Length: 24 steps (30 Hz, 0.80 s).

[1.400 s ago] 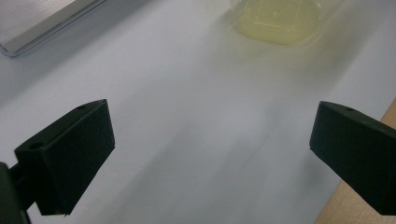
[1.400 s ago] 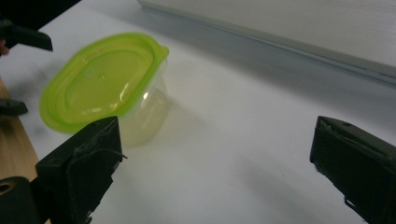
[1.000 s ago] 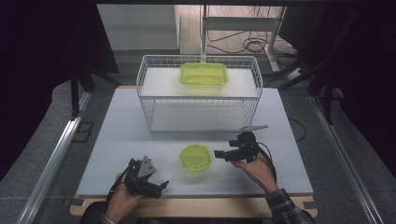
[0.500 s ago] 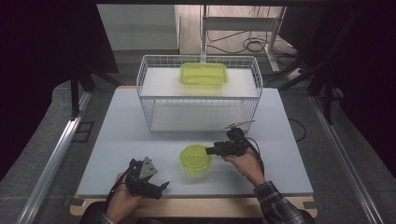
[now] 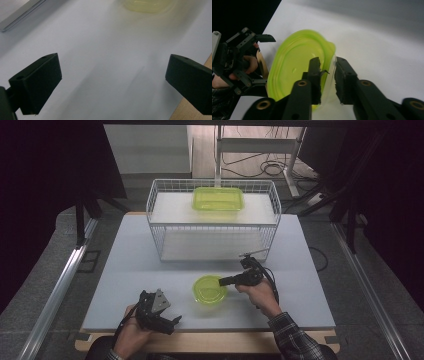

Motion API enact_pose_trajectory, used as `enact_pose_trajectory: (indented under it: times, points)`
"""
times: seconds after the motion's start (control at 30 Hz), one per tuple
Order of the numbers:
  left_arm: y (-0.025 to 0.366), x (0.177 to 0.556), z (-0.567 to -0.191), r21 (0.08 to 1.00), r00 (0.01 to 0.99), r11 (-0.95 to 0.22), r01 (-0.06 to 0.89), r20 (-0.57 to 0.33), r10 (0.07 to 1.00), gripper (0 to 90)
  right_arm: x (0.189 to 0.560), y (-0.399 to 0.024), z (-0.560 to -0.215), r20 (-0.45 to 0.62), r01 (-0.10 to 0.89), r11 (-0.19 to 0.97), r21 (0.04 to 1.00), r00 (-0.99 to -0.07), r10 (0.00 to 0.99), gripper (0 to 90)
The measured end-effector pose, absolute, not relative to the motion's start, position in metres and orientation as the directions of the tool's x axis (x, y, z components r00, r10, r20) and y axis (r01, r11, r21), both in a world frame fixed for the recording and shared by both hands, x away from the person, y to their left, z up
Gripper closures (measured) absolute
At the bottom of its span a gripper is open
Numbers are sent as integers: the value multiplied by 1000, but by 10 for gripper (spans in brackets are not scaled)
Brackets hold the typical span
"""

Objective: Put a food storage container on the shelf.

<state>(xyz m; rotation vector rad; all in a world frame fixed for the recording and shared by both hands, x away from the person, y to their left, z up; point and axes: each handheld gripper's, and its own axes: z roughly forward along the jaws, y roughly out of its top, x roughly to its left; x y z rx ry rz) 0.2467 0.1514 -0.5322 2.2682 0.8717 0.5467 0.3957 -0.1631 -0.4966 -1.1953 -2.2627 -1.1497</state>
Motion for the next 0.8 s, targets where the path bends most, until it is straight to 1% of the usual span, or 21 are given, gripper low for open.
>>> enact_pose_trajectory:
  times: [0.1, 0.2, 0.37, 0.57, 0.8]
  points:
    - [151, 246, -532, 686, 694, -582, 437, 156, 703, 1, 396, -163, -495, 618, 811, 320, 490, -582, 529, 797]
    - [152, 246, -532, 687, 692, -581, 437, 156, 704, 1, 396, -164, -494, 651, 823, 306, 479, -567, 505, 809]
    - [152, 246, -531, 697, 687, -570, 436, 151, 710, 1, 395, -166, -485, 628, 813, 296, 502, -578, 522, 811]
    - [155, 246, -529, 704, 680, -561, 436, 150, 717, 0, 396, -173, -480, 641, 816, 261, 516, -570, 515, 812]
    - [157, 247, -528, 723, 674, -528, 446, 117, 729, 0, 397, -179, -470, 658, 817, 228, 530, -565, 498, 812]
